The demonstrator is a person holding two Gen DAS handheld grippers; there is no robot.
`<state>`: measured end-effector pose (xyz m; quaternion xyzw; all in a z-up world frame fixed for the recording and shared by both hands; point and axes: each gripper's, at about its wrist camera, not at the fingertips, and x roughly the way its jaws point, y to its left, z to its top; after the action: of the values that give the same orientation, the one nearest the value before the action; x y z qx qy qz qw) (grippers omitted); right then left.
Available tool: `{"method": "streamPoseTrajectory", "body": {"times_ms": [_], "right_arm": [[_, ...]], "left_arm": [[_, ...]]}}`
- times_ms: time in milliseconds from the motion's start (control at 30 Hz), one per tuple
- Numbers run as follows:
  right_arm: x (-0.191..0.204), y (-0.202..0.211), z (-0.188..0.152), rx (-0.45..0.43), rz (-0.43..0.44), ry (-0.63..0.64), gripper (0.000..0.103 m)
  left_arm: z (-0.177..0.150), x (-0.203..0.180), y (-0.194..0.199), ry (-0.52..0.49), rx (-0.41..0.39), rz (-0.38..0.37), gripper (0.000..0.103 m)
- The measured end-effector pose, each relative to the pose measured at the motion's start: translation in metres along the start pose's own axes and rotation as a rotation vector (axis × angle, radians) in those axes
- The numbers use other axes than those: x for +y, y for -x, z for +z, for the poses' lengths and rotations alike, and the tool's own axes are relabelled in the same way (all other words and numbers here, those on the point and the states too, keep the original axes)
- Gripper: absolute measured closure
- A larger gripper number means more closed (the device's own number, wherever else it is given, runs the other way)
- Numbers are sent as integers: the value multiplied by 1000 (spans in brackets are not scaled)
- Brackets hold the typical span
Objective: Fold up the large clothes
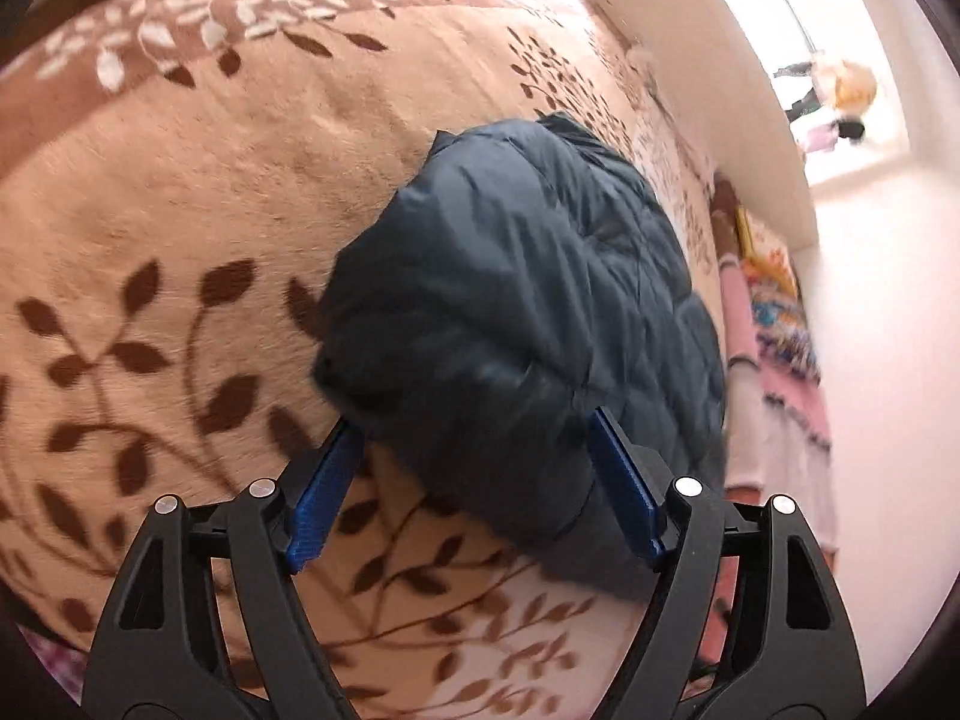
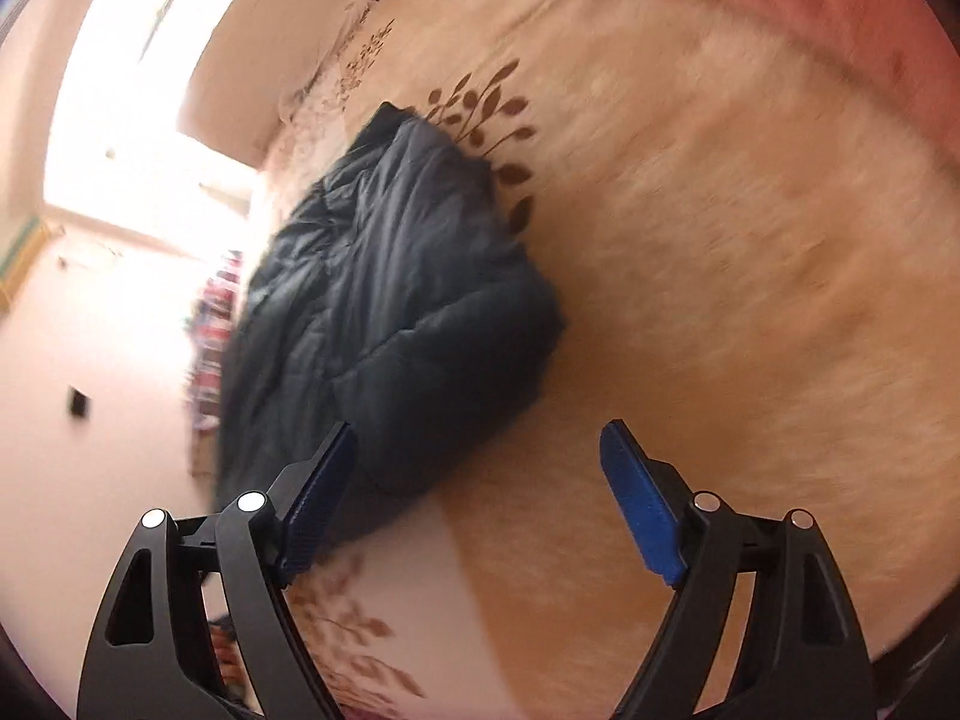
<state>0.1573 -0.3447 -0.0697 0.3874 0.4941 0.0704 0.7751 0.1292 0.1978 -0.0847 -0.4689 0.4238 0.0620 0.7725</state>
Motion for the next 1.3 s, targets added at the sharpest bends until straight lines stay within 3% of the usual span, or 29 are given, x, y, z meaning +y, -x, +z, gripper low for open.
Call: {"method": "streamPoseTrajectory", "body": {"times_ms": [133, 267, 300, 333, 400, 467, 567, 767, 1067, 1167, 1300], "right_arm": [[2, -20, 2, 21, 65, -68, 20], [7, -40, 11, -1, 39, -97, 20], [6, -45, 14, -4, 41, -109, 30], [4, -51, 15, -4, 41, -121, 38], [2, -56, 16, 5, 51, -126, 56], [3, -50, 14, -8, 82, -110, 68], [8, -34, 8, -21, 89, -53, 77], [8, 0, -19, -10, 77, -20, 79], [-23, 53, -91, 64, 13, 40, 78], [-30, 57, -103, 67, -8, 57, 75], [-24, 49, -106, 60, -78, 99, 63]], "left_arm": [[8, 0, -16, 89, 8, -35, 22], [12, -4, -33, 99, 21, -19, 18], [11, -5, -35, 94, 16, -10, 20], [12, -8, -36, 88, 13, -3, 26], [12, -15, -32, 55, -2, -12, 61], [13, -23, -22, 5, -22, -25, 78], [6, -34, -6, -58, -56, -27, 86], [-15, -18, 37, -66, -39, -73, 87], [-89, 52, 91, -77, 28, -60, 87], [-102, 60, 93, -105, 19, -40, 86], [-105, 56, 91, -143, -14, -1, 84]]}}
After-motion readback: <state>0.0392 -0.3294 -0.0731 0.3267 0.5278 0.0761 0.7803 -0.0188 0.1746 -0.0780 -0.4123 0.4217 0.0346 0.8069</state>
